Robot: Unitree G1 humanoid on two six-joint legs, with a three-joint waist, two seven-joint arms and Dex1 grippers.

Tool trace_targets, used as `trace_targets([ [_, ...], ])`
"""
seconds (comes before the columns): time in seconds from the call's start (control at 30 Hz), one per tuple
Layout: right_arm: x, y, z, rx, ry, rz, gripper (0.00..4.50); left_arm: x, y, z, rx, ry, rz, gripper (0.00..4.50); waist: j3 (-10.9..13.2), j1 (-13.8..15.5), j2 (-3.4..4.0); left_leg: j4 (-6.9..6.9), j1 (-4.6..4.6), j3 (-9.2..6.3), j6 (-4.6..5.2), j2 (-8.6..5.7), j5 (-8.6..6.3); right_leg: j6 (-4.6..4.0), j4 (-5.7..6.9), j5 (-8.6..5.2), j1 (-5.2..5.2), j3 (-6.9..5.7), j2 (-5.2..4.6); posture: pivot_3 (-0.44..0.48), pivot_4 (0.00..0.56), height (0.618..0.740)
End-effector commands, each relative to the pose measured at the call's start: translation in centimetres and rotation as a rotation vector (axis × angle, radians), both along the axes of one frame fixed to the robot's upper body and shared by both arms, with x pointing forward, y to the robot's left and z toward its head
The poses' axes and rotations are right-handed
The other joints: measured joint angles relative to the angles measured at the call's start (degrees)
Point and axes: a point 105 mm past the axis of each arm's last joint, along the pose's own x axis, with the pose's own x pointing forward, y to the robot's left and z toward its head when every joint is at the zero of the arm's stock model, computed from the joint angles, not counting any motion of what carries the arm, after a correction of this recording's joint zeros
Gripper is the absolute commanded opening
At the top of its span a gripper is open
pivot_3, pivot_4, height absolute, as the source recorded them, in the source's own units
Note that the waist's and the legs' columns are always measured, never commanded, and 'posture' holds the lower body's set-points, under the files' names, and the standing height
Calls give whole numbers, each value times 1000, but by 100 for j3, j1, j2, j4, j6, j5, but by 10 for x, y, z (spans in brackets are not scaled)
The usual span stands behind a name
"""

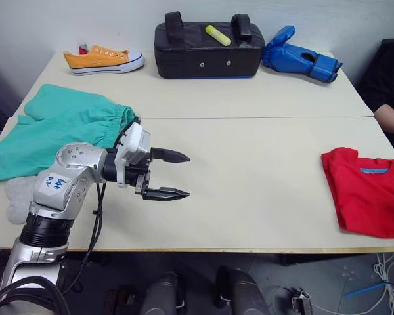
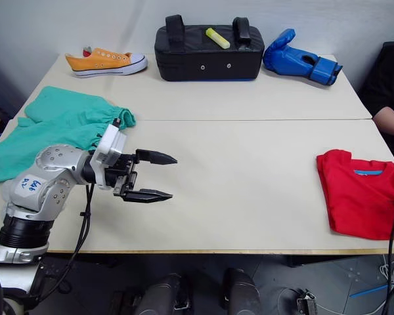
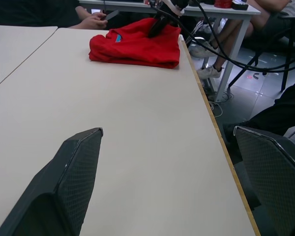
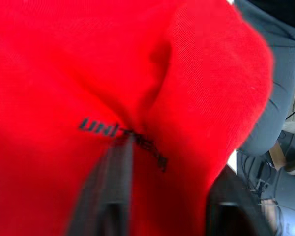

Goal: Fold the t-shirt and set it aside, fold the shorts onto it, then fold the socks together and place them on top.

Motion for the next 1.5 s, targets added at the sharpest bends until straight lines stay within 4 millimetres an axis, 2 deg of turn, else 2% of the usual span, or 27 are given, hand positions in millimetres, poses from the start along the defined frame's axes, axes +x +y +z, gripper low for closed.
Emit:
trace_targets([
  [0.03, -20, -30, 41, -100, -128, -118, 3245, 3, 3, 10, -11, -33, 41, 4500, 1, 1, 4, 0, 0, 0, 0, 0, 0, 0, 0, 0, 0, 0, 0, 0, 150, 740],
  [0.1, -30, -40, 63, -161, -201, -150, 3950, 5, 5, 10, -20, -23, 69, 4500, 8, 19, 27, 0, -1, 0, 1, -4, 0, 0, 0, 0, 0, 1, -4, 0, 150, 740],
  [0.13, -29, -38, 73, -163, -245, -122, 4326, 6, 7, 9, -22, -17, 86, 4500, 5, 17, 35, 0, -1, 0, 2, -6, 0, 0, 0, 0, 0, 1, -6, 0, 150, 740],
  [0.2, -17, -12, 94, -94, -364, 45, 4482, 9, 10, 7, -24, 3, 122, 4500, 5, -5, 35, -1, 1, 1, 1, -4, 1, 0, -1, 0, 1, 2, -3, 0, 150, 740],
  [0.23, -11, 7, 103, -44, -418, 146, 4482, 9, 12, 7, -26, 11, 137, 4500, 6, -30, 34, -1, 2, -1, 0, 0, 1, 1, -1, 0, 2, 2, 0, 0, 150, 740],
  [0.3, -4, 58, 114, 41, -472, 367, 4482, 12, 17, 7, -26, 17, 168, 4500, 6, -86, 30, -2, 13, 1, -4, 7, 3, 1, 5, 0, 5, 10, 7, 0, 150, 740],
  [0.33, 1, 103, 122, 105, -497, 525, 4482, 13, 22, 6, -25, 16, 193, 4500, 6, -101, 29, -6, 16, -1, -8, 12, 4, 1, 6, 0, 6, 11, 9, 0, 150, 740],
  [0.37, 1, 136, 125, 153, -500, 629, 4482, 14, 25, 6, -23, 14, 209, 4500, 7, -127, 28, -10, 20, -5, -14, 18, 7, 1, 9, 0, 8, 10, 14, 0, 150, 740],
  [0.47, -6, 214, 131, 308, -504, 881, 4482, 15, 37, -1, 7, 5, 257, 4500, 12, -115, 37, -18, 27, -12, -24, 22, 3, -4, 23, -3, 5, 11, 15, 0, 150, 740],
  [0.57, -17, 281, 130, 425, -450, 1117, 4482, 14, 52, -8, 44, -10, 326, 4500, 14, -64, 30, -17, 26, -15, -24, 18, 1, -9, 23, -5, 4, 11, 10, 0, 150, 740],
  [0.63, -22, 302, 127, 453, -417, 1200, 4482, 15, 61, -11, 59, -23, 374, 4500, 19, -11, 19, -16, 25, -17, -22, 18, -4, -12, 18, -7, 3, 11, 8, 0, 150, 740],
  [0.77, -24, 333, 125, 518, -412, 1311, 4482, 23, 99, -16, 153, -123, 575, 4500, 21, 101, 15, -9, 2, -18, -7, 9, -16, -14, 7, -7, -9, 6, -5, 0, 150, 740],
  [0.83, -24, 346, 124, 537, -410, 1361, 4482, 25, 134, -15, 198, -165, 733, 4500, 21, 118, 13, -4, -2, -15, 3, 6, -24, -12, 0, -5, -8, 6, -7, 0, 150, 740],
  [0.9, -24, 353, 123, 559, -410, 1390, 4482, 26, 163, -14, 264, -217, 842, 4500, 21, 120, 12, -5, -3, -15, 5, 6, -28, -11, -6, -5, -9, 4, -8, 0, 150, 740],
  [1.0, -22, 359, 120, 576, -408, 1412, 4482, 35, 185, -15, 330, -263, 935, 4500, 22, 161, 10, -6, -5, -15, 7, 7, -31, -11, -8, -5, -10, 0, -9, 0, 150, 740],
  [1.07, -19, 365, 117, 568, -405, 1433, 4482, 45, 205, -24, 440, -291, 991, 4500, 20, 173, 7, -4, -5, -16, 6, 5, -36, -10, -8, -4, -9, -3, -15, 0, 150, 740],
  [1.17, -15, 369, 116, 556, -417, 1445, 4482, 55, 216, -36, 525, -311, 985, 4500, 18, 154, 5, -4, -5, -14, -10, 4, -49, -11, -10, 3, -10, -4, -17, 0, 150, 740],
  [1.27, -8, 372, 117, 549, -438, 1434, 4482, 81, 223, -42, 549, -326, 1049, 4500, 19, 162, 2, -5, -10, -11, 13, 4, -40, -10, -12, 3, -12, -6, -16, 0, 150, 740],
  [1.37, -6, 373, 115, 530, -445, 1432, 4482, 92, 234, -50, 627, -326, 1091, 4500, 10, 149, -15, -1, -16, -8, 20, 1, -35, -5, 10, 6, -13, -11, -11, 0, 150, 740],
  [1.4, -5, 373, 116, 529, -450, 1429, 4500, 93, 237, -52, 639, -320, 1094, 4086, 9, 136, -21, -1, -16, -5, 23, 1, -37, -5, 15, 6, -13, -12, -11, 0, 150, 740],
  [1.43, -5, 373, 116, 528, -453, 1428, 4500, 94, 239, -53, 645, -316, 1094, 3945, 8, 114, -23, -2, -17, 1, 26, 1, -39, -5, 11, 6, -14, -12, -9, 0, 150, 740],
  [1.5, -5, 373, 115, 513, -459, 1424, 4500, 95, 241, -53, 624, -291, 1110, 3263, 8, 68, -24, 0, -14, 14, 29, 1, -39, -4, 12, 7, -14, -12, -9, 0, 150, 740],
])
